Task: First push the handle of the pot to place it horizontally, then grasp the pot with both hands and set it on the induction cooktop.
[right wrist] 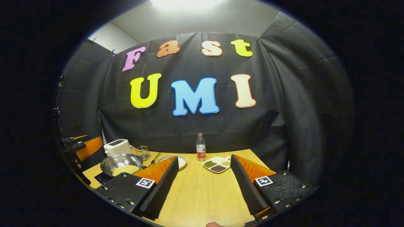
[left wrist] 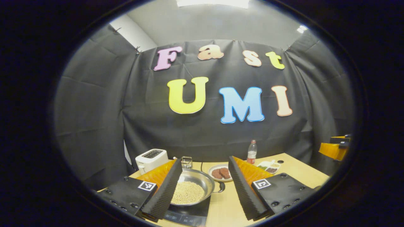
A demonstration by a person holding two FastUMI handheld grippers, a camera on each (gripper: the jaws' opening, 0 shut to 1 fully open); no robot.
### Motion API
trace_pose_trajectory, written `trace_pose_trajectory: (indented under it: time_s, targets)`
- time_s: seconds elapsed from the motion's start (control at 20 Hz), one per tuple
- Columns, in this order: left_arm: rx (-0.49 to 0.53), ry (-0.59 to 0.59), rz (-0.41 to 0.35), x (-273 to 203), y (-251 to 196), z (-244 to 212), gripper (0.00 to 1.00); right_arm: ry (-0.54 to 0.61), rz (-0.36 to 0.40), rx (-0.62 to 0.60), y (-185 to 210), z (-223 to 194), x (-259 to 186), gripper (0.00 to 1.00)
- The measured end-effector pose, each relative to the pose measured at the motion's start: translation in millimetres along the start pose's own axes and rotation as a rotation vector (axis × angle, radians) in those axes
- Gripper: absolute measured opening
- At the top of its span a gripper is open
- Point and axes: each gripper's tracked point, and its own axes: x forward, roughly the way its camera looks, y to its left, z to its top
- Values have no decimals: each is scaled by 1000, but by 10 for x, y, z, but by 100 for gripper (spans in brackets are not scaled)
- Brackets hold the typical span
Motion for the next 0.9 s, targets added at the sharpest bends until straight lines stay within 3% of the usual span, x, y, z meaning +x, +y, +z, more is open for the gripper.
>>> trace_pose_trajectory:
  time_s: [0.2, 0.3, 0.35, 0.4, 0.45, 0.5, 0.55, 0.9]
  targets:
    - [2, -32, -14, -342, -167, 221, 90, -42, 18, -16, -20, 169, -262, 99]
    - [13, -56, -25, -520, -161, 305, 100, -70, 14, -42, 9, 217, -351, 99]
    - [16, -59, -30, -581, -156, 300, 90, -69, 19, -44, 55, 210, -394, 99]
    - [17, -66, -33, -643, -132, 335, 90, -66, 29, -40, 121, 218, -448, 99]
    - [20, -80, -35, -717, -97, 391, 100, -72, 29, -36, 166, 247, -488, 99]
    - [26, -95, -35, -783, -54, 452, 90, -84, 22, -32, 178, 287, -541, 99]
    - [34, -107, -40, -853, -9, 488, 96, -97, 10, -32, 191, 332, -603, 99]
    - [74, -152, -44, -1207, 229, 659, 95, -144, -43, -23, 283, 433, -960, 99]
